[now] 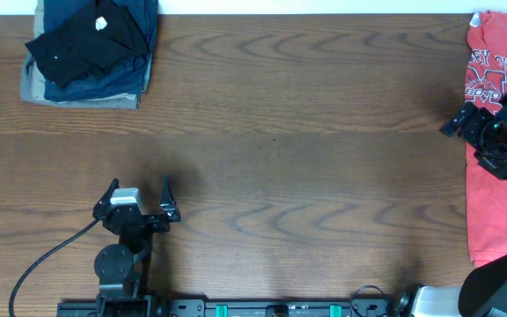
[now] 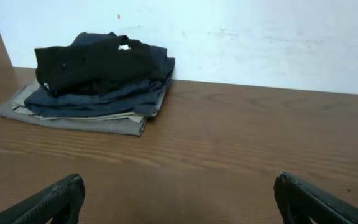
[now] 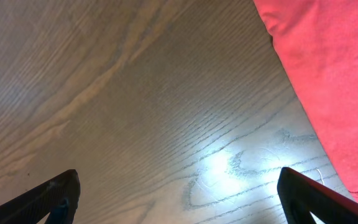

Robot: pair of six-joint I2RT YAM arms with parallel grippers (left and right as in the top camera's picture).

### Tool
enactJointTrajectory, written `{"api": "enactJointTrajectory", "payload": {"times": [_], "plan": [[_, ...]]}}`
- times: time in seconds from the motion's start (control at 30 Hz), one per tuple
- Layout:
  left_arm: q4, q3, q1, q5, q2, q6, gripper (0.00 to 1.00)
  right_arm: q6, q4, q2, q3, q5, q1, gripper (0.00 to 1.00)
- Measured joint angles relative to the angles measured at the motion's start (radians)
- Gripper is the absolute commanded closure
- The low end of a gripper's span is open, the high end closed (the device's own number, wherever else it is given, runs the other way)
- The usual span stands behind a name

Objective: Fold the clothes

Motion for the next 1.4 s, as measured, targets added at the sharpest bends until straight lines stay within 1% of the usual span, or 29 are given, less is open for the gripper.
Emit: {"api": "enactJointTrajectory", "payload": {"times": [1.27,1.4], "plan": [[0.000,0.000,0.000,0.000,0.000,0.000,0.02,0.000,0.000,0.000,0.000,0.000,0.000,0.01],[0.000,0.000,0.000,0.000,0.000,0.000,0.02,0.000,0.000,-0.022,0.000,0.000,0.002,0.01]]}}
